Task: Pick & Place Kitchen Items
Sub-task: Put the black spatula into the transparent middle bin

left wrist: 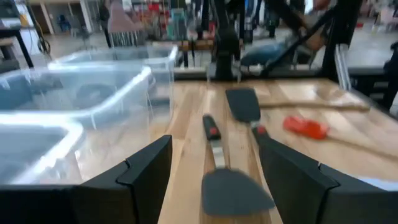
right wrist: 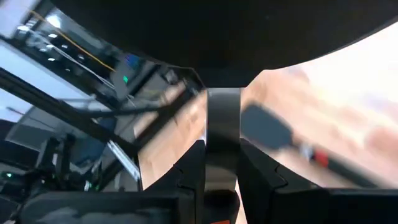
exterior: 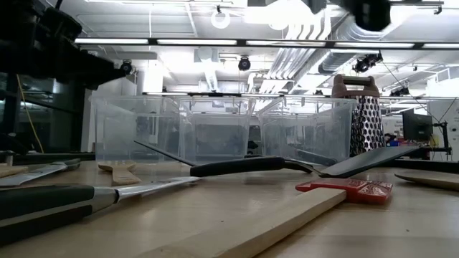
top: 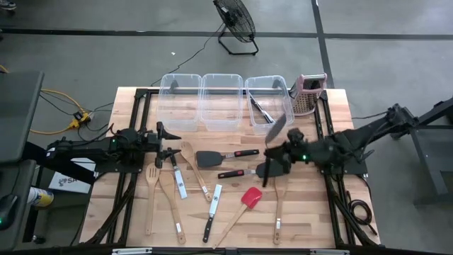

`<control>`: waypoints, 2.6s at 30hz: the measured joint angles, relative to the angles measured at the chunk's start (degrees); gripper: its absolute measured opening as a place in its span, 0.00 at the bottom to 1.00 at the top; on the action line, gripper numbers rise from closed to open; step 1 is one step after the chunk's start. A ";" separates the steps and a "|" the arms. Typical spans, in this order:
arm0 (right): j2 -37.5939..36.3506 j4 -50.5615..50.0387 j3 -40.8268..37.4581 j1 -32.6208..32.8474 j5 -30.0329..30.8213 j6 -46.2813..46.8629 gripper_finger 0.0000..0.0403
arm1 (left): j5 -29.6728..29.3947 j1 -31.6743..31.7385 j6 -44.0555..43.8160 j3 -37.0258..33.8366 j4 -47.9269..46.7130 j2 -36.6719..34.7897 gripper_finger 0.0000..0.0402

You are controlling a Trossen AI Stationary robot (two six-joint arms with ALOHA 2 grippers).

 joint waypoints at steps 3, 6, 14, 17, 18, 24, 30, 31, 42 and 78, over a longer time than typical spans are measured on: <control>0.00 3.64 0.83 -4.73 -3.71 -7.57 0.15 | 0.07 0.00 -3.07 0.00 3.55 0.00 0.60; 0.00 5.40 1.65 -9.46 -8.86 -13.34 0.15 | -1.35 0.00 -7.32 0.00 7.96 0.00 0.60; 0.37 8.97 2.13 -22.05 -24.44 -21.13 0.15 | -7.59 0.01 -30.67 0.00 18.39 -0.02 0.60; 1.12 10.73 2.13 -25.66 -29.92 -22.86 0.15 | -10.99 0.02 -33.33 0.00 20.67 0.00 0.60; 1.68 11.97 2.13 -26.73 -31.35 -23.27 0.15 | -11.83 0.00 -34.06 0.00 21.56 0.03 0.60; 6.64 24.34 2.14 -31.77 -37.57 -22.81 0.15 | -13.44 0.00 -35.98 5.02 21.29 6.08 0.60; 15.50 25.59 8.23 -34.69 -41.41 -19.79 0.15 | -12.98 0.02 -30.74 15.02 20.98 20.60 0.60; 16.96 25.21 9.65 -34.80 -41.36 -20.07 0.15 | -12.61 0.01 -29.23 16.89 20.99 23.23 0.60; 26.54 19.87 22.28 -35.67 -31.04 -16.36 0.15 | -10.84 0.00 -12.54 35.01 18.72 44.25 0.60; 29.00 31.63 22.96 -34.68 -14.01 -10.06 0.15 | -26.01 0.00 -1.39 52.78 -1.16 61.29 0.59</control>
